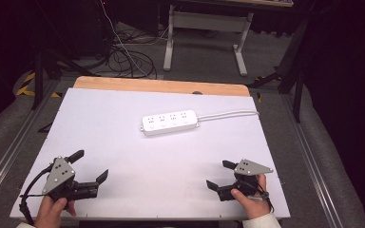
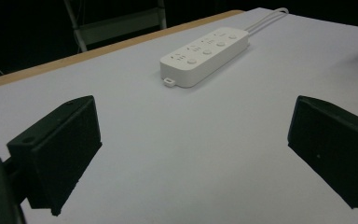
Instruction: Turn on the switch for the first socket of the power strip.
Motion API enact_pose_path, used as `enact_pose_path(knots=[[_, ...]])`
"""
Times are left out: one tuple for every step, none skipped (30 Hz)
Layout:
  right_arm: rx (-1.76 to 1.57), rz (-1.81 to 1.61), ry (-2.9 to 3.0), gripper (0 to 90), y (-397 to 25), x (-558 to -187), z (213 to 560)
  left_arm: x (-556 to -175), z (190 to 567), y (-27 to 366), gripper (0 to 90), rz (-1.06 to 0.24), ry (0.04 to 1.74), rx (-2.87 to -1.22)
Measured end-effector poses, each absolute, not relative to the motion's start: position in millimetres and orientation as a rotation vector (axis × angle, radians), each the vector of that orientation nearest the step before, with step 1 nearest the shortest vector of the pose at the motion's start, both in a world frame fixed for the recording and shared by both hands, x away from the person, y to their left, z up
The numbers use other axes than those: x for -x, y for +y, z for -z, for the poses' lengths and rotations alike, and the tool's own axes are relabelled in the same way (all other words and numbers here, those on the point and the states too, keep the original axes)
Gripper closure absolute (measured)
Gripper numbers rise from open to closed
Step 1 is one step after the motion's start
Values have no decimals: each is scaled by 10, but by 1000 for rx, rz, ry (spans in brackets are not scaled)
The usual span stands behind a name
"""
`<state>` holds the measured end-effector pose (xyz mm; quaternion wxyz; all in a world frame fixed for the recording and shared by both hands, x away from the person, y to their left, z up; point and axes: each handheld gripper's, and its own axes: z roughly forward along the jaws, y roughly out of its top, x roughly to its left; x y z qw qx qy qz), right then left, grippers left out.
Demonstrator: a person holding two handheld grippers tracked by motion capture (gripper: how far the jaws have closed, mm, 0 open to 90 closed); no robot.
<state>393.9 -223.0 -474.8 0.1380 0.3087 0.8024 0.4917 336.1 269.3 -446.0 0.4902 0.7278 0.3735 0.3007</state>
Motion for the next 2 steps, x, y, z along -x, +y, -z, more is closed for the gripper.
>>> enact_pose_path(knots=[[-882, -1416, 2315, 69, -2235, -3931, 4755, -3363, 4461, 2693, 31, -730, 907, -1767], [-874, -1419, 2313, 79, -2238, -3926, 4756, -3365, 4462, 2695, 31, -730, 907, -1766]])
